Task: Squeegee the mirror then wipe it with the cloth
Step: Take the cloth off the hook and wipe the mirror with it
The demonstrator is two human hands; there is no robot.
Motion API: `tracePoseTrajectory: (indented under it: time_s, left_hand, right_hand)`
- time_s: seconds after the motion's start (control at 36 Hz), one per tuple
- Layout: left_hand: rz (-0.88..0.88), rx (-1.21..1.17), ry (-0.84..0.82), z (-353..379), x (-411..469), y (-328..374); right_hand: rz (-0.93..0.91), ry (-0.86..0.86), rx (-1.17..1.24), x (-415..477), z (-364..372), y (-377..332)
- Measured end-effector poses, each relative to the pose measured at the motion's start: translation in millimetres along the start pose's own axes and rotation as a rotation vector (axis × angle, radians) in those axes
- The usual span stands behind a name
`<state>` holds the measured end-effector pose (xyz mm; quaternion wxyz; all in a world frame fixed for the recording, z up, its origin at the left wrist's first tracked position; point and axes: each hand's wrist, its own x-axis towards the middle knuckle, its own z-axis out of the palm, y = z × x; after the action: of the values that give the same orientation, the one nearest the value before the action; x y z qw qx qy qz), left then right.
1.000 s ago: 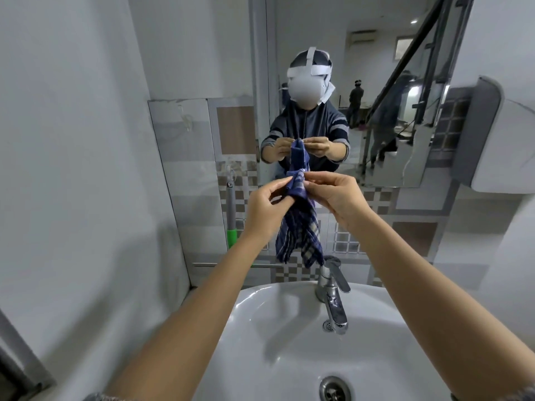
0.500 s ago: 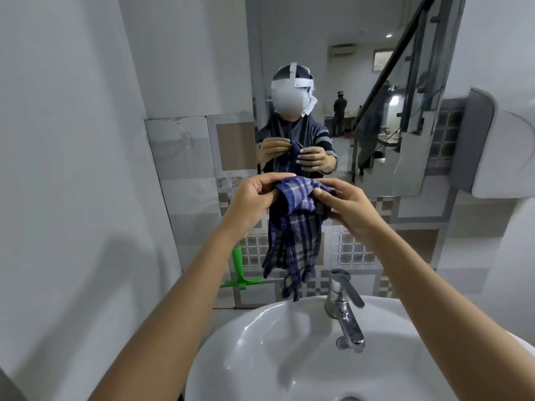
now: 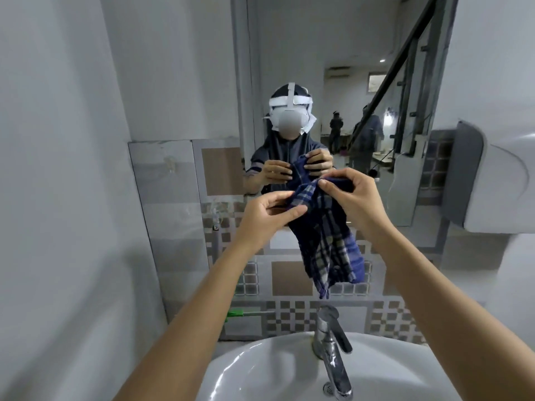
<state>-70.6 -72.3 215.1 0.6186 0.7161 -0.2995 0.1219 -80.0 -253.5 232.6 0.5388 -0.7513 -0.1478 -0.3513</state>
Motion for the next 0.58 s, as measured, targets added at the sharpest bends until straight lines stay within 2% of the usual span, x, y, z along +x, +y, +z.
tracePoseTrajectory:
  time_s: [0.11, 0.17, 0.31, 0.58]
  left_hand:
    - [0.166, 0.121, 0.202, 6, 27, 1]
    - [0.225, 0.16, 0.25, 4, 41, 7]
    - [0.275, 0.247, 0.209, -4, 69, 32]
    - [0.336, 0.248, 0.149, -47, 127, 74]
  right_hand:
    - [-0.04, 0.006, 0.027, 10, -11, -1]
    - [-0.012, -0.032, 0.091, 13, -14, 1]
    - [0.121, -0.166, 0.305, 18, -7, 7]
    - [-0.001, -0.048, 0.528, 62, 19, -31]
